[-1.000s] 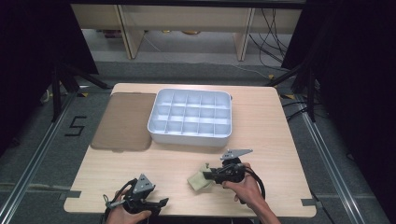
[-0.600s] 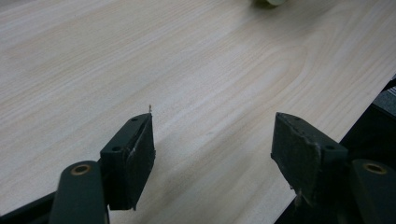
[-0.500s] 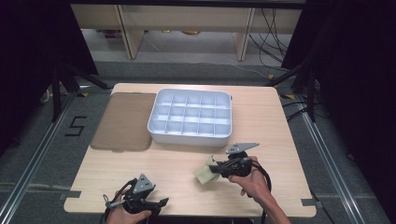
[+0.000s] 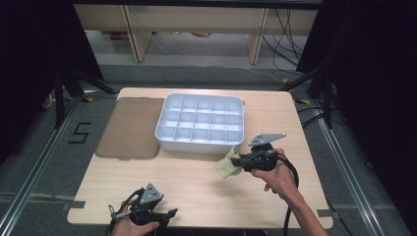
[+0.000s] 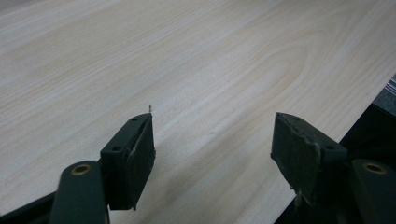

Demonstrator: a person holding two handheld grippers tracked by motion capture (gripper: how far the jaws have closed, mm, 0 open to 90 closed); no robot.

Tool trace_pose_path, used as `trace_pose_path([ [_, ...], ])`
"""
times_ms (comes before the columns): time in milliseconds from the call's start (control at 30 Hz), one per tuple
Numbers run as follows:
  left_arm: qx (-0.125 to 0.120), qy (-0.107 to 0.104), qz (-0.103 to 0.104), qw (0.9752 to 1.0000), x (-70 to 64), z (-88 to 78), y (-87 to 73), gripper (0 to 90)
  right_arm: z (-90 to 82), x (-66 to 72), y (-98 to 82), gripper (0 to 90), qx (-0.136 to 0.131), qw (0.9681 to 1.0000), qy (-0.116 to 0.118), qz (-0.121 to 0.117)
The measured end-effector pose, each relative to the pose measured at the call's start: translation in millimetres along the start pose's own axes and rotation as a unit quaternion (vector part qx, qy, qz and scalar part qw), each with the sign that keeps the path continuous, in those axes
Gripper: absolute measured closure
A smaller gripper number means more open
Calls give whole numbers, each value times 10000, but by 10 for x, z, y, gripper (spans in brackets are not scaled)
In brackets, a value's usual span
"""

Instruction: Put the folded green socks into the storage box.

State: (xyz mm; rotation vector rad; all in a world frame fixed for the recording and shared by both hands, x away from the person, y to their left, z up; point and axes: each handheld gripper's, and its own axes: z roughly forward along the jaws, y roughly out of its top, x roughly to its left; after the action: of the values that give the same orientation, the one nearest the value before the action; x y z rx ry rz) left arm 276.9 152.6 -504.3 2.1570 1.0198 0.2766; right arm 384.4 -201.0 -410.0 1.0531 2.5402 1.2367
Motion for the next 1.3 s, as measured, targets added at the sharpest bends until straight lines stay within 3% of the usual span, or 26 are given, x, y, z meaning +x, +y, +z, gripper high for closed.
trace_pose_path([
  [100,-3,-55,3,10000,-2,-7,1,297,-56,-21,59,765,44,10000,-45,-30],
  [200,-4,-50,11,10000,5,-9,2,298,-165,-73,173,765,147,9995,-253,-108],
  [300,-17,-61,-6,10000,-7,-9,2,299,-237,-86,248,765,247,9992,-301,-54],
  [433,14,-64,133,9999,10,-9,7,299,-278,-107,306,765,195,9991,-359,-111],
  [533,17,-99,118,9999,7,-22,8,299,-327,-130,372,765,210,9988,-428,-130],
  [567,21,-96,105,9999,8,-21,8,299,-341,-152,419,765,65,9987,-487,-118],
  [700,33,-103,107,9999,3,-21,7,299,-376,-156,480,765,140,9983,-569,-36],
  [767,23,-110,107,9999,-1,-20,8,299,-397,-194,543,765,209,9977,-638,-108],
  [833,4,-113,16,9999,-9,-15,4,299,-389,-213,555,765,188,9975,-659,-172],
  [900,29,-103,124,9999,4,-21,7,299,-378,-260,601,765,182,9968,-753,-190],
  [967,33,-83,14,10000,-4,-3,0,299,-370,-266,614,765,218,9970,-734,-116],
  [1000,50,-83,146,9998,-2,-5,3,299,-352,-297,638,765,268,9964,-786,-187],
  [1133,21,-107,46,9999,-17,-1,3,299,-321,-325,687,764,304,9959,-848,-95],
  [1300,40,-78,136,9999,1,-6,4,299,-259,-364,777,764,451,9947,-926,-63],
])
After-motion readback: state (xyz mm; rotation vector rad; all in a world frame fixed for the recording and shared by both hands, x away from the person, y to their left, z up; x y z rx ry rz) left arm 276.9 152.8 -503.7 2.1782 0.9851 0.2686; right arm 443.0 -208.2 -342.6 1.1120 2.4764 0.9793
